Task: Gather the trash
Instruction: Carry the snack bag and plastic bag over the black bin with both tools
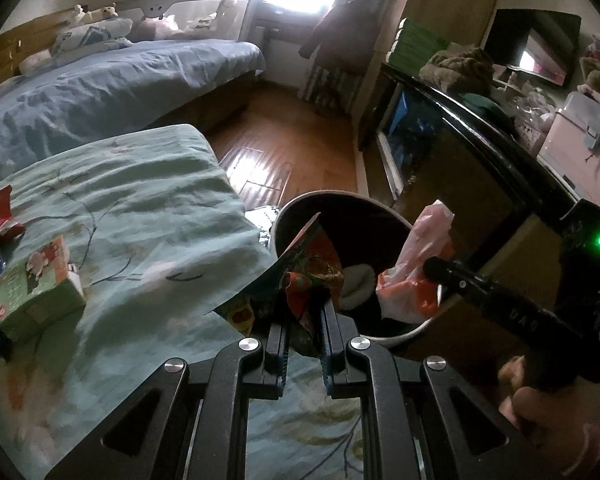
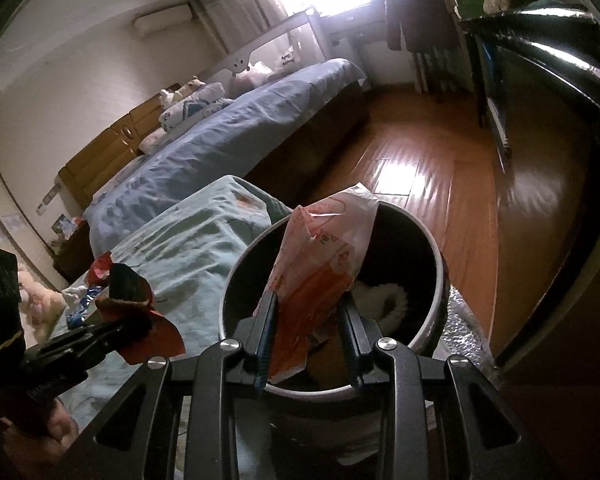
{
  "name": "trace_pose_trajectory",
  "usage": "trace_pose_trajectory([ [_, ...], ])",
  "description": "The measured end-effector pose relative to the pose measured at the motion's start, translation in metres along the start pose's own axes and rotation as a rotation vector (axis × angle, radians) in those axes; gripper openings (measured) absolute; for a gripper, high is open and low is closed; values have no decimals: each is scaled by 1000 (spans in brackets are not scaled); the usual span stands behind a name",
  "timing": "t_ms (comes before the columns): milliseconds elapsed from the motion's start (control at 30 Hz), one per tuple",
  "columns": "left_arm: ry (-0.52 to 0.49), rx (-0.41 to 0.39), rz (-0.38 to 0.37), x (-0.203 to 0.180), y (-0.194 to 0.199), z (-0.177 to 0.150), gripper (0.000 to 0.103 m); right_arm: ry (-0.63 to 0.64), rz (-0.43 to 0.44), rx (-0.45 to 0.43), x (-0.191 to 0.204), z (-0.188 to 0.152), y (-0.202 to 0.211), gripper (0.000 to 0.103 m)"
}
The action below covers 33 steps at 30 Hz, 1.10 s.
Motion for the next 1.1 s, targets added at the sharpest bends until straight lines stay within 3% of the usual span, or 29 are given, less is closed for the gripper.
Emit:
trace_pose_trajectory([
  [1100,-24,39,-28,-28,-43,15,12,-8,-21,58,-25,18,-32,31],
])
Point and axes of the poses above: each gripper's, at about its wrist camera, not at the fingertips, and y roughly against the way its jaws point, x to its left, z to its top, the point moved 3 cm from there along -y, roughly the way its jaws point, and after that the axes turned 6 degrees about -x, right-handed, at the moved point
